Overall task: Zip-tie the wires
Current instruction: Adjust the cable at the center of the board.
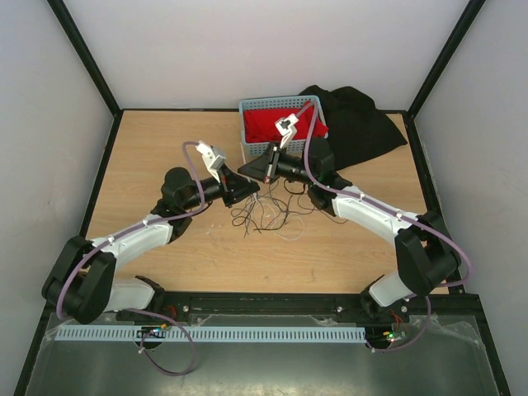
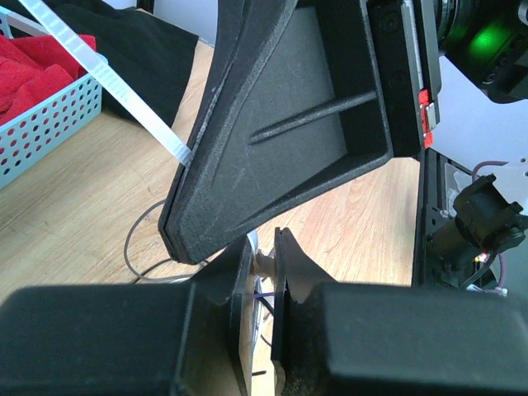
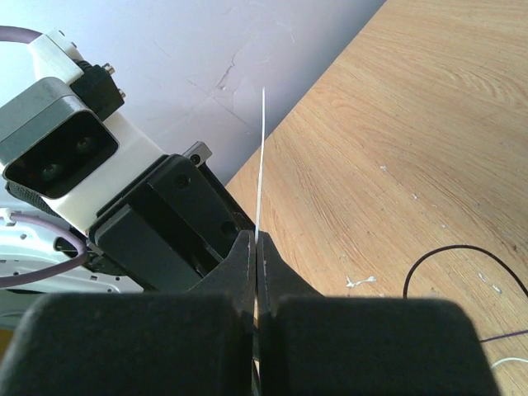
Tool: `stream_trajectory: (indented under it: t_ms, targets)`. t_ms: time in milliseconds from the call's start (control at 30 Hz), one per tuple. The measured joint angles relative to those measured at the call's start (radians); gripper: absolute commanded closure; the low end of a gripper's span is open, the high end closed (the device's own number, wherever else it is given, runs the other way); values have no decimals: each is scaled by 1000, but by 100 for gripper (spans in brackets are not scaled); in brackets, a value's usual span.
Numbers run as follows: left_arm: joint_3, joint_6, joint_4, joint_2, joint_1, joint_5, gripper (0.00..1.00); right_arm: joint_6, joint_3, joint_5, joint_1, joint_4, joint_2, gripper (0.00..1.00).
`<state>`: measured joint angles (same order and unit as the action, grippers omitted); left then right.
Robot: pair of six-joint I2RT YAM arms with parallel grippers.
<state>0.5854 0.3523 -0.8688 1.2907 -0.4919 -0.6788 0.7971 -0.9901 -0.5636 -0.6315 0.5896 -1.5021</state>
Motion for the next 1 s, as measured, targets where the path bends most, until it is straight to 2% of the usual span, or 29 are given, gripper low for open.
stream_trajectory:
  t_ms: [1000]
  targets:
    - [-103, -1, -119, 60, -52, 97, 95, -36, -116, -33, 13, -140, -67, 100]
